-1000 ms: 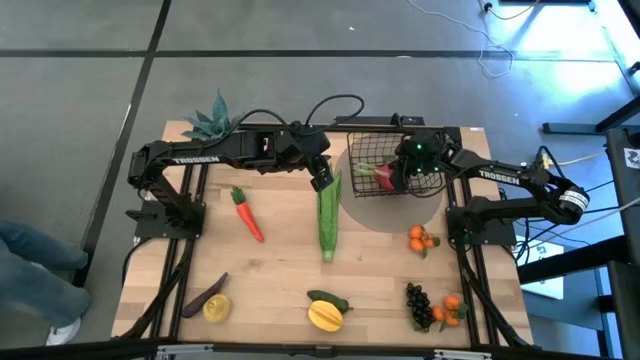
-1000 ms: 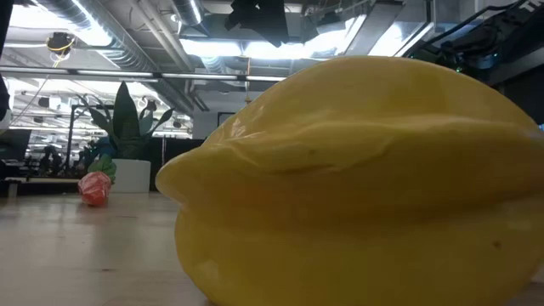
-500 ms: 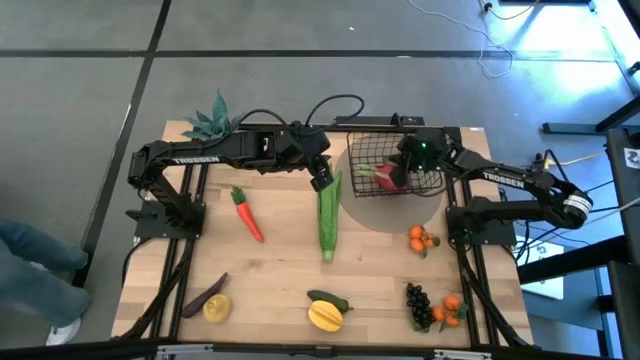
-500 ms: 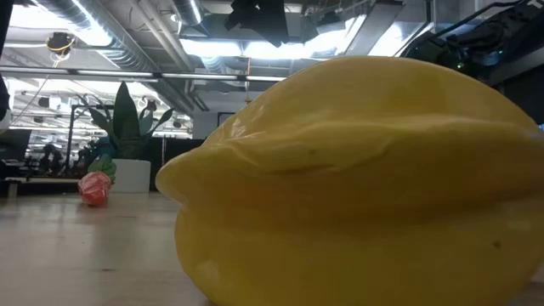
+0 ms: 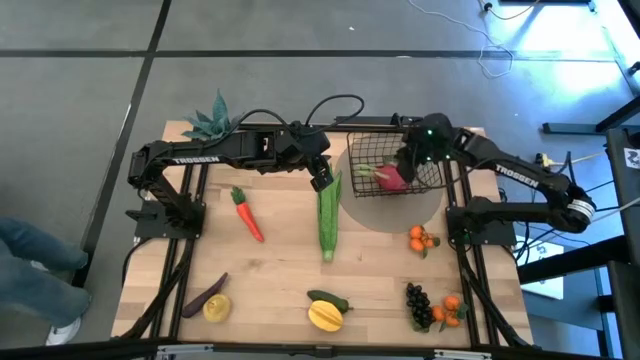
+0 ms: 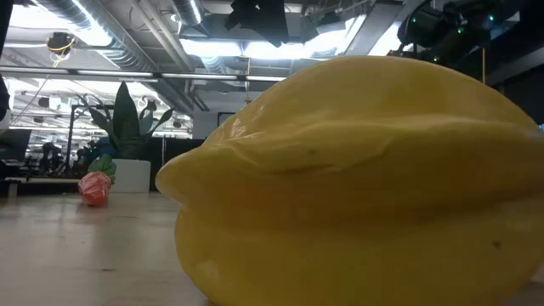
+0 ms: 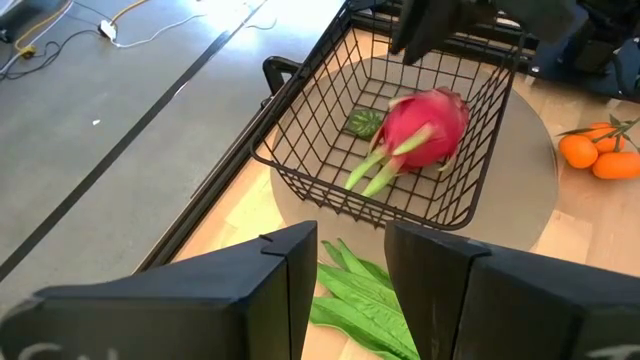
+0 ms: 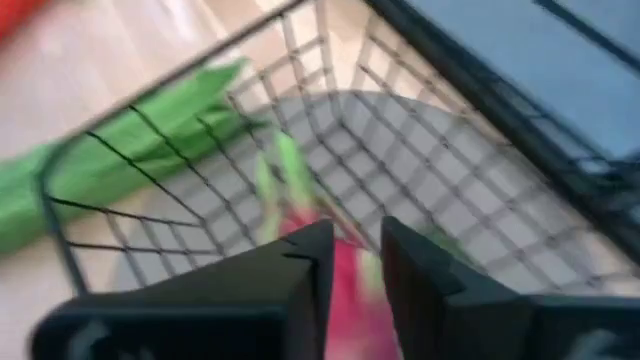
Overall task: Build produce basket
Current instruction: Put the dragon fruit into the black wire basket
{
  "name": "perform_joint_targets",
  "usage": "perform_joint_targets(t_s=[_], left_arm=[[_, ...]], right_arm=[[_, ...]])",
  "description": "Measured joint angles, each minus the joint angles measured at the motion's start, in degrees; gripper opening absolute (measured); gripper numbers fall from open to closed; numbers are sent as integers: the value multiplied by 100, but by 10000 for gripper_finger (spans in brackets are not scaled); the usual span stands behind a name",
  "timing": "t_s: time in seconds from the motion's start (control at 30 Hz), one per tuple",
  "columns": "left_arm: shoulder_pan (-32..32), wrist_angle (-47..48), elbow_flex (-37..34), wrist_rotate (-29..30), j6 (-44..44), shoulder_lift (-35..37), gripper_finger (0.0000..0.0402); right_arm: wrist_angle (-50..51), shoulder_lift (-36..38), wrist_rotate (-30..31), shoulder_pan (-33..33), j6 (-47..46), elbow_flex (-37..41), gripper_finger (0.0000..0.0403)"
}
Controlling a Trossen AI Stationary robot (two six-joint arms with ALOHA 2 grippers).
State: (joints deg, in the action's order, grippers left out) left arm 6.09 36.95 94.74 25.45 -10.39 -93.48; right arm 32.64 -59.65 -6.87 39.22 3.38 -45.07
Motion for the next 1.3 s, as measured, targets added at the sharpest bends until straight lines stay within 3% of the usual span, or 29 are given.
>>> perform_joint_targets(t_s=[0.2,0.63,0.83,0.97,1.13,1.3], left_arm=[[1,2,0,0,0,0,109],[0,1,0,-1,0,0,109],[0,0,0,0,0,0,109],[0,0,0,0,0,0,109],[0,0,0,0,0,0,109],[0,2,0,-2,0,0,109]], right_arm=[[238,-345,-656,114,-166,-76,135],[141,-1501,-597,610,171,-63,139],[110,-1794,-1099,756,460,-65,137],[99,-1857,-1151,758,596,-67,107],[25,-1855,-1125,756,634,-67,16],[-75,-1859,-1058,754,625,-210,4]])
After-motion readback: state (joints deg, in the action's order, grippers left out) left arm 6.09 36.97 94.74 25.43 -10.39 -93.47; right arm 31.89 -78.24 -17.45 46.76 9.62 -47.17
